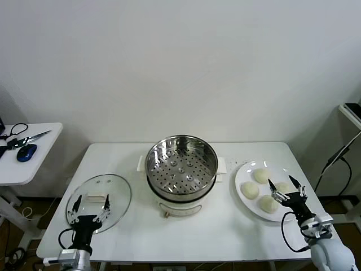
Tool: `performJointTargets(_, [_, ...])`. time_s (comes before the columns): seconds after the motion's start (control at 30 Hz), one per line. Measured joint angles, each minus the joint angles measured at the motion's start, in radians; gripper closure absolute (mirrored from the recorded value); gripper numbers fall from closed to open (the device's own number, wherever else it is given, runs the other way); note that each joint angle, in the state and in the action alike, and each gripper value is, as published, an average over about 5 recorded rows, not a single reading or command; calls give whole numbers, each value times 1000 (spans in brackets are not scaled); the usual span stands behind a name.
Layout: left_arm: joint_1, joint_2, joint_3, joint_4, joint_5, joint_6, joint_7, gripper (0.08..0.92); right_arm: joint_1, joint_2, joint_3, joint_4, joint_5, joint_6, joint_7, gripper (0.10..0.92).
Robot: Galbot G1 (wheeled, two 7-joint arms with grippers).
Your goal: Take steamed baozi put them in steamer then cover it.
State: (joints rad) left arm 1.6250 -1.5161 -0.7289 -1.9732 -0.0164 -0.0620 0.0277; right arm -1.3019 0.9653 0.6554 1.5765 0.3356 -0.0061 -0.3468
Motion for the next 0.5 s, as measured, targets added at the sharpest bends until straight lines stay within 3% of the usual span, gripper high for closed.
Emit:
performJointTargets(0.23, [-3, 6, 5, 5, -9, -1, -1, 177, 158, -187, -123, -104, -106, -56, -230, 203])
performJointTargets(0.5, [-4, 10, 6, 17, -14, -3, -1, 177, 538, -339, -473, -287, -244, -65, -509, 203])
